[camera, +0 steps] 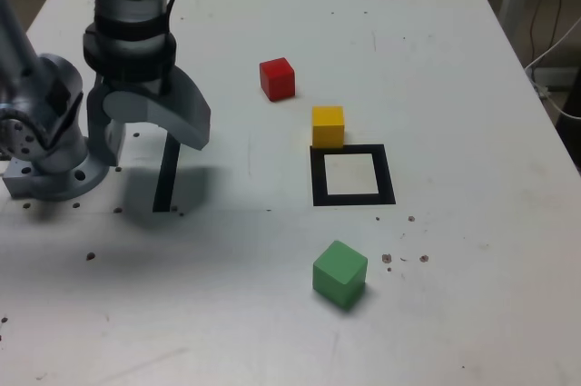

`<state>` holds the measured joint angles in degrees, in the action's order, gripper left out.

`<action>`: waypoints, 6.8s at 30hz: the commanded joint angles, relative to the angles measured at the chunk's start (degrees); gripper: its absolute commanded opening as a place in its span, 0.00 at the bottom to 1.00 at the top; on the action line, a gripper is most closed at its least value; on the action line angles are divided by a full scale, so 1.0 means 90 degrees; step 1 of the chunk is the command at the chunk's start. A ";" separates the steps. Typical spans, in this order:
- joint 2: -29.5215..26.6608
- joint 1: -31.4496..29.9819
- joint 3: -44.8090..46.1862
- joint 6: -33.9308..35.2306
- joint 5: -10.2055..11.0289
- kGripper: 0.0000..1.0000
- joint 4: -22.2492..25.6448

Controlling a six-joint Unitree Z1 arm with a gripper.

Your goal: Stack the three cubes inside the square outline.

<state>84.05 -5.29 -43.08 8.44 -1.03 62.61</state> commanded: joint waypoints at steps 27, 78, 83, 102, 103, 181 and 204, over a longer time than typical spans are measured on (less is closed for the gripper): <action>0.1302 0.2108 -0.2085 -0.0453 0.0848 1.00 0.0672; 0.3982 0.3723 -0.4259 -0.1626 0.0561 0.21 0.0768; 0.3981 0.3723 -0.4256 -0.1646 0.0539 0.21 0.0768; 0.3742 0.3422 -0.4687 -0.1686 0.0576 0.21 0.1157; 0.3699 0.3341 -0.4791 -0.1677 0.0590 0.21 0.1246; 0.4645 0.0204 -0.5747 -0.0495 -0.0091 0.21 0.1403; 0.4505 0.0312 -0.5532 -0.0651 -0.0074 0.99 0.1222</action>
<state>125.65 -2.61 -93.15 2.41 -1.79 73.59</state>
